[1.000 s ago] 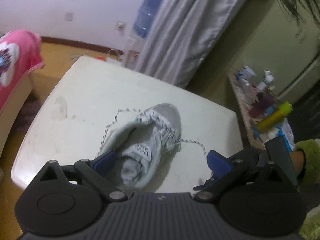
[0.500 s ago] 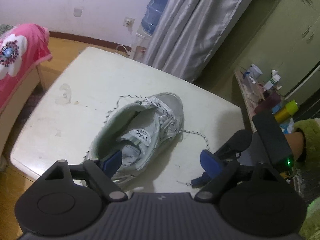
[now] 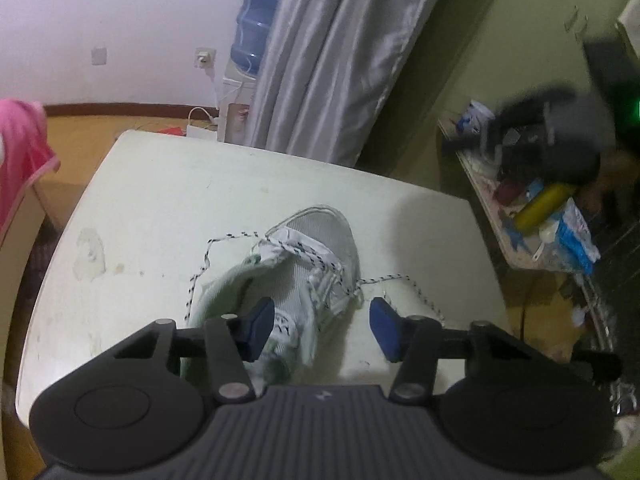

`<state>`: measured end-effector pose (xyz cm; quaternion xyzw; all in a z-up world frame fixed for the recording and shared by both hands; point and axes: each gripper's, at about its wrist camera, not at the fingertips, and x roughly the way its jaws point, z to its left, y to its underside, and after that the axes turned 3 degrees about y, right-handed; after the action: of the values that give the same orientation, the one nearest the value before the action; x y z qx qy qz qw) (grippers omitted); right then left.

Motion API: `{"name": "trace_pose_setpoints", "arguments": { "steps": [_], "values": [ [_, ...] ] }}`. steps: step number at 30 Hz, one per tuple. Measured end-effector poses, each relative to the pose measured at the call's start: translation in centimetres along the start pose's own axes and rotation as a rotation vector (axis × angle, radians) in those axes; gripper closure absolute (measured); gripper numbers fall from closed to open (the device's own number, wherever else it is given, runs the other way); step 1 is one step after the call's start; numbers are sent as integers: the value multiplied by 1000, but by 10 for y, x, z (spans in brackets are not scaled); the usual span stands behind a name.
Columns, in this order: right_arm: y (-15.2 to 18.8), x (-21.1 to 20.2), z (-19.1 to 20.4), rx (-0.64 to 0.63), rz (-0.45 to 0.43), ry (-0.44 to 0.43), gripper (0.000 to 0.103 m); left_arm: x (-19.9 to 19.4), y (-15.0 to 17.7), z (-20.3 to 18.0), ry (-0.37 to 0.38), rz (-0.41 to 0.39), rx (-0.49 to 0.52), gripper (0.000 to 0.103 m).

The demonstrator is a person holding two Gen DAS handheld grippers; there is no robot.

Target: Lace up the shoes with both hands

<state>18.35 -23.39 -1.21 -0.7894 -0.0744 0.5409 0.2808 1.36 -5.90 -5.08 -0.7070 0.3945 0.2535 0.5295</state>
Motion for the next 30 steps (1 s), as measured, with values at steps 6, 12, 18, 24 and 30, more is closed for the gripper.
{"name": "trace_pose_setpoints", "arguments": {
  "steps": [6,12,18,24,30],
  "values": [
    [-13,-1,-43,25,-127,68,103,28,-9,-4,-19,59,20,52],
    [11,33,-25,165,30,-270,101,35,-11,-7,-70,84,-19,52],
    [46,73,1,365,256,-295,97,32,-13,-12,-114,60,-72,52],
    [45,82,13,455,259,-242,92,22,-14,-29,-127,3,-39,50],
    [41,80,25,414,249,-221,86,17,-13,-36,-131,-7,-58,50]
  ]
}}
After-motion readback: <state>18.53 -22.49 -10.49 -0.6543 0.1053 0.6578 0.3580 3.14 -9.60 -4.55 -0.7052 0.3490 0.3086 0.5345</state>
